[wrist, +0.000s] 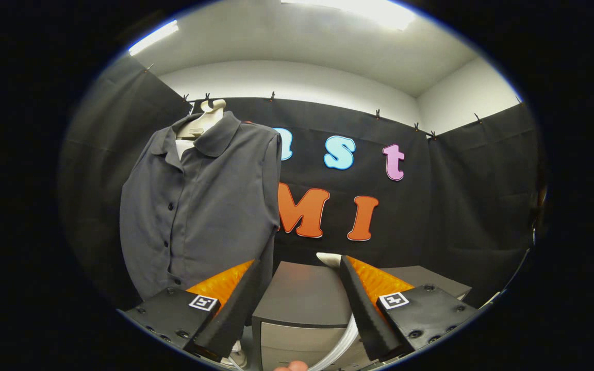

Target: Iron the clothes twice with a garment steamer, once on the left side and once on the right side.

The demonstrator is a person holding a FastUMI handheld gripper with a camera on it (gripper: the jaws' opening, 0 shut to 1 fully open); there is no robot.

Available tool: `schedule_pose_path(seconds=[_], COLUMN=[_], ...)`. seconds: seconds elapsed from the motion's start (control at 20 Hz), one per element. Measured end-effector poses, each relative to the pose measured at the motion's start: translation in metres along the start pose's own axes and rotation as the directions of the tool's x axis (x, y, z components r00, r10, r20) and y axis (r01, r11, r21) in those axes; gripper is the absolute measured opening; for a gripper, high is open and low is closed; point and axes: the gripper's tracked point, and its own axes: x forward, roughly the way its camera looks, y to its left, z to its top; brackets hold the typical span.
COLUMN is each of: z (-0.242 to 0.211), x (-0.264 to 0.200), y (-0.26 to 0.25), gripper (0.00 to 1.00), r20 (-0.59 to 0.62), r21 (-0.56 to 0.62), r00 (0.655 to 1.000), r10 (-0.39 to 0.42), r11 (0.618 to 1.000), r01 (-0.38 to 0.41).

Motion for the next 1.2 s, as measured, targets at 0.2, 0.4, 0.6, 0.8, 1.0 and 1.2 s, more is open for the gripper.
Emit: schedule_pose_path(seconds=[0.2,0.4,0.6,0.8,1.0,1.2], z=[0.004,0.005,0.025,0.042,0.041,-0.004], x=[-0.001,0.003,0.011,0.045,0.115,0.179], y=[-0.013,-0.020,-0.043,-0.086,-0.121,-0.163], gripper=[0.98,0.98,0.97,0.97,0.98,0.98], r20=[0.029,0.021,0.032,-0.004,-0.097,-0.320], r21=[-0.010,-0.017,0.013,0.009,0.031,0.041], r00=[0.999,0.999,0.995,0.978,0.966,0.910], r10=[-0.022,-0.045,-0.097,-0.209,-0.241,-0.263], r11=[1.000,0.999,0.995,0.978,0.969,0.956], r01=[0.023,0.046,0.097,0.209,0.245,0.291])
